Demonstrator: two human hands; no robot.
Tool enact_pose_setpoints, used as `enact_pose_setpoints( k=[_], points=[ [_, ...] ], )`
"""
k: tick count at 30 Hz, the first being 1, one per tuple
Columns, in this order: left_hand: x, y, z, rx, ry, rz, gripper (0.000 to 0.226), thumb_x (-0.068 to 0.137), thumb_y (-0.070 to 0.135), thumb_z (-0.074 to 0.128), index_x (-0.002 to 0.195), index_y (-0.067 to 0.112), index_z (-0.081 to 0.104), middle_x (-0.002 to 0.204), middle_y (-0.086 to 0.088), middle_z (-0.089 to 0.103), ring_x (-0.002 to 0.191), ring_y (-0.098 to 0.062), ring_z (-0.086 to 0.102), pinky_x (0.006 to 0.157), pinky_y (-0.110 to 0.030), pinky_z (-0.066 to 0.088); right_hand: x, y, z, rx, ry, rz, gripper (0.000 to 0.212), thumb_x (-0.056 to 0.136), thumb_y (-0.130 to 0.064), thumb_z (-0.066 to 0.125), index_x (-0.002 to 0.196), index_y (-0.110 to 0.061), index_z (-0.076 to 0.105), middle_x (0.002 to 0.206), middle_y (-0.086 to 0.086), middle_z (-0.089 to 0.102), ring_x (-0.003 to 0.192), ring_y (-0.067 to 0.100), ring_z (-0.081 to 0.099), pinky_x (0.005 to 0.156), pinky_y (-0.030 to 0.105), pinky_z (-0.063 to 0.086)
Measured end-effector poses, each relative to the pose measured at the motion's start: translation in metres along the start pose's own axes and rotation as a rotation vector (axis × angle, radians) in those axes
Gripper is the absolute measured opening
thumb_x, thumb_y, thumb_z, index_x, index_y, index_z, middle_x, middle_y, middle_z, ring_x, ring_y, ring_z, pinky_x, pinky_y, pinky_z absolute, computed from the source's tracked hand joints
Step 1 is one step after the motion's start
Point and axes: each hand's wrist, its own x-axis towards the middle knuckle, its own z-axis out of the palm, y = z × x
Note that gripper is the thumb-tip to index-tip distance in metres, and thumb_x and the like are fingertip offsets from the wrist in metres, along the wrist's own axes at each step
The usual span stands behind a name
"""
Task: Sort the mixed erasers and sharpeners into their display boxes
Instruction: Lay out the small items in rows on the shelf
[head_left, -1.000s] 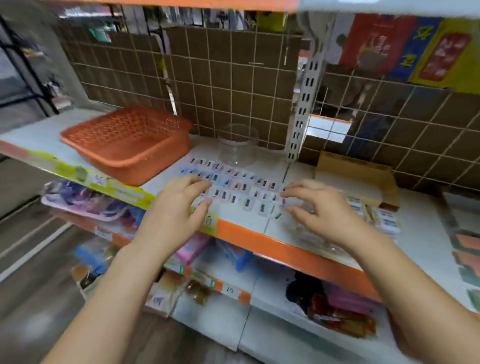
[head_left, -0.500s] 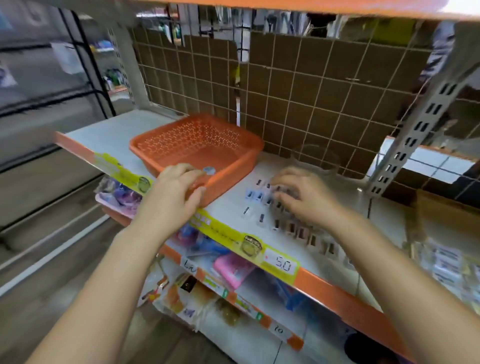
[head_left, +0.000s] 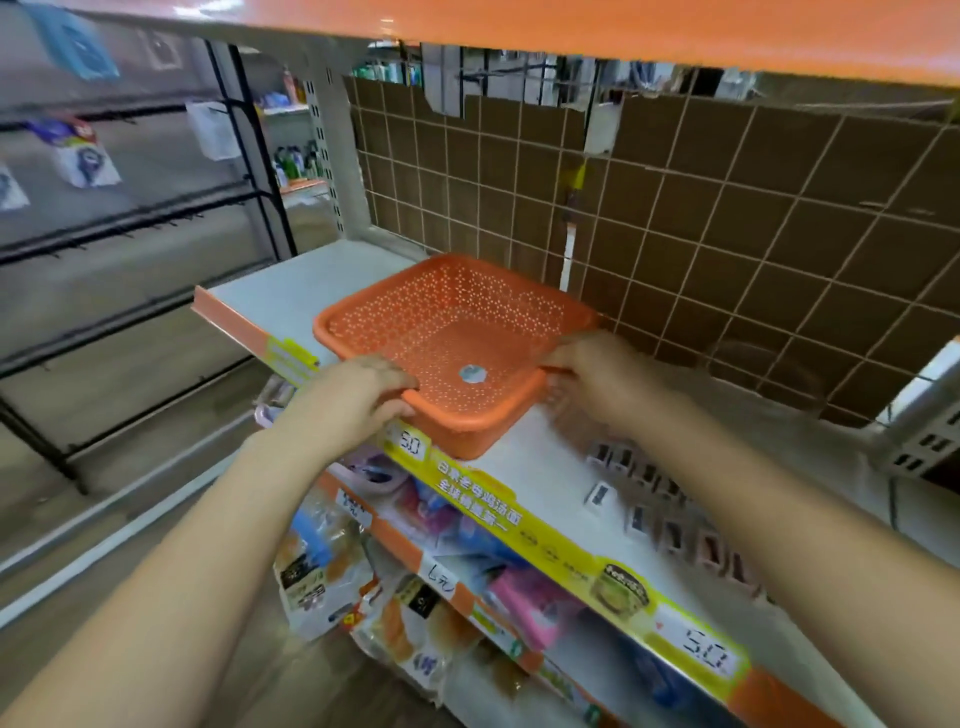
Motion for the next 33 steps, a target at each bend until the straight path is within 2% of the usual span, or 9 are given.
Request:
enact_pose_setpoints(
  k=[5,8,13,18,20,24,27,31,33],
  points=[
    [0.002,-0.023,-0.007,0.023,-0.009,-0.012,0.032,0.085,0.023,0.063,0.113,0.008,0.064,0.108,-0.011,0.064,0.107,-0.028,0.055,0.091,-0.039,0.043,0.024,-0.017,0.005,-0.062,0.015,-0.04,0.024,0.086,-0.01,0.055,0.106,-0.01,0.068,0.102,0.009,0.065,0.096,0.024,0.06,0.087,0.035,0.046],
    [0.002,-0.028,-0.01,0.054,-0.044,-0.037,0.041,0.085,0.03,0.063,0.123,0.015,0.058,0.118,-0.007,0.062,0.114,-0.024,0.052,0.096,-0.04,0.04,0.025,-0.021,0.005,-0.112,0.021,-0.05,0.026,0.087,-0.011,0.053,0.11,-0.011,0.066,0.111,0.009,0.063,0.102,0.026,0.057,0.088,0.037,0.045],
    [0.018,0.004,-0.022,0.161,-0.121,-0.058,0.061,0.085,0.032,0.059,0.141,0.029,0.034,0.145,0.002,0.037,0.136,-0.016,0.025,0.11,-0.048,0.015,0.0,-0.021,-0.001,-0.031,0.092,-0.012,0.035,0.091,-0.013,0.047,0.125,-0.021,0.056,0.122,0.002,0.056,0.109,0.021,0.053,0.09,0.035,0.044],
    [0.055,0.08,-0.013,-0.025,-0.06,0.311,0.071,0.068,0.049,0.032,0.13,0.022,0.052,0.127,-0.009,0.055,0.12,-0.03,0.047,0.1,-0.05,0.036,-0.06,0.011,-0.02,-0.091,0.113,0.16,0.037,0.09,-0.014,0.047,0.125,-0.023,0.055,0.128,0.003,0.053,0.113,0.02,0.051,0.093,0.035,0.045],
    [0.071,0.11,0.004,-0.116,-0.072,0.372,0.064,0.072,0.045,0.037,0.13,0.022,0.052,0.127,-0.009,0.056,0.118,-0.03,0.049,0.1,-0.043,0.039,-0.094,0.029,-0.031,-0.109,0.108,0.286,0.04,0.09,-0.009,0.049,0.128,-0.022,0.053,0.135,0.002,0.048,0.119,0.019,0.048,0.097,0.03,0.041],
    [0.092,0.155,0.041,-0.26,-0.159,0.313,0.049,0.087,0.015,0.056,0.135,0.017,0.046,0.138,-0.007,0.047,0.124,-0.023,0.046,0.099,-0.023,0.033,-0.16,0.069,-0.044,-0.138,0.067,0.478,0.041,0.088,-0.008,0.053,0.126,-0.021,0.056,0.132,0.001,0.051,0.119,0.02,0.049,0.1,0.031,0.039],
    [0.105,0.163,0.068,-0.311,-0.239,0.246,0.043,0.086,0.012,0.06,0.129,0.009,0.052,0.134,-0.012,0.05,0.12,-0.024,0.049,0.099,-0.026,0.036,-0.195,0.095,-0.051,-0.136,0.014,0.604,0.036,0.086,-0.007,0.058,0.121,-0.016,0.061,0.128,0.002,0.056,0.118,0.018,0.051,0.098,0.022,0.035],
    [0.12,0.161,0.085,-0.262,-0.268,0.19,0.044,0.083,0.011,0.063,0.127,0.007,0.054,0.133,-0.011,0.052,0.116,-0.024,0.053,0.102,-0.032,0.039,-0.223,0.123,-0.055,-0.089,-0.11,0.736,0.03,0.087,-0.011,0.057,0.117,-0.011,0.062,0.124,0.008,0.058,0.114,0.023,0.052,0.098,0.034,0.04],
    [0.124,0.162,0.088,-0.219,-0.287,0.192,0.043,0.082,0.012,0.064,0.125,0.009,0.056,0.13,-0.009,0.054,0.112,-0.022,0.054,0.099,-0.029,0.04,-0.231,0.131,-0.055,-0.11,-0.185,0.762,0.029,0.088,-0.01,0.053,0.115,-0.008,0.063,0.12,0.009,0.06,0.108,0.022,0.054,0.093,0.031,0.043]
  ],
)
